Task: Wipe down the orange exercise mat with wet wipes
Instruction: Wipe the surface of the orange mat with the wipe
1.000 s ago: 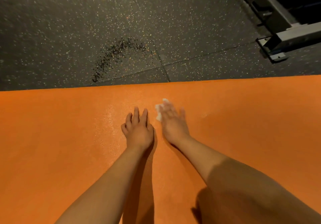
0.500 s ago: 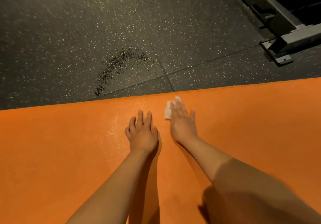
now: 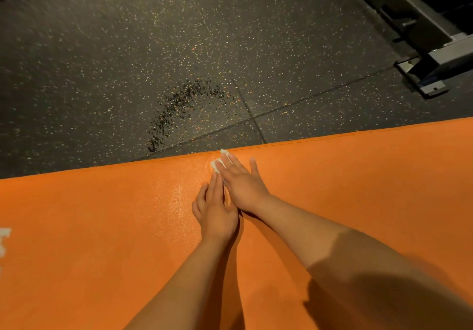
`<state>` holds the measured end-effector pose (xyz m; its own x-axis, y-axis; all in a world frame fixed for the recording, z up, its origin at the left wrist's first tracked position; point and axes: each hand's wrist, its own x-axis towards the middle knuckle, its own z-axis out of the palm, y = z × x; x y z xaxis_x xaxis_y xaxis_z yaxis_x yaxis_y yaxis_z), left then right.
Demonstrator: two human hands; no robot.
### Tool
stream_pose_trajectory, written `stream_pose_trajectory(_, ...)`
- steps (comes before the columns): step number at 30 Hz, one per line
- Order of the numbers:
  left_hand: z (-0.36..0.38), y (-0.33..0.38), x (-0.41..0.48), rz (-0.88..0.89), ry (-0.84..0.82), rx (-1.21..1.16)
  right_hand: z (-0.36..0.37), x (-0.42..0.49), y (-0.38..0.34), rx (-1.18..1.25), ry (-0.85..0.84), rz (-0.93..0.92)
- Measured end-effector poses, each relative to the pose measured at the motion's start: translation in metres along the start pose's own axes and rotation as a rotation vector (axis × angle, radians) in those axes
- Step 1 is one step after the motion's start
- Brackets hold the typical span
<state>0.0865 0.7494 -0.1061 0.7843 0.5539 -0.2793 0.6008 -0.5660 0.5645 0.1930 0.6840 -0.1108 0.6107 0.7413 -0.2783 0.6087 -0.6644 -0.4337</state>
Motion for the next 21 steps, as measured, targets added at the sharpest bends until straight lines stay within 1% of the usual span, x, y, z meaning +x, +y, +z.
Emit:
stream_pose_trajectory(4,0.003,0.002,-0.004,0.023,0.029,0.055,0.0,-0.011,0.001,-0.046,0.022,0.054)
stream_pose_trajectory(7,0.009,0.002,-0.016,0.044,0.058,0.075,0.005,-0.03,-0.004,0.011,0.04,0.12)
stream_pose_trajectory(10,0.019,0.0,-0.038,0.047,0.102,0.078,0.009,-0.051,0.0,0.036,0.04,0.139)
stream_pose_trajectory(14,0.023,-0.001,-0.066,-0.105,0.125,0.075,0.02,-0.076,-0.004,0.028,0.019,0.129)
stream_pose_trajectory(16,0.02,-0.005,-0.08,-0.143,0.135,0.068,0.027,-0.09,-0.01,0.022,0.007,0.098)
stream_pose_trajectory(21,0.014,-0.026,-0.117,-0.027,0.102,0.021,0.055,-0.126,-0.028,-0.008,-0.016,-0.011)
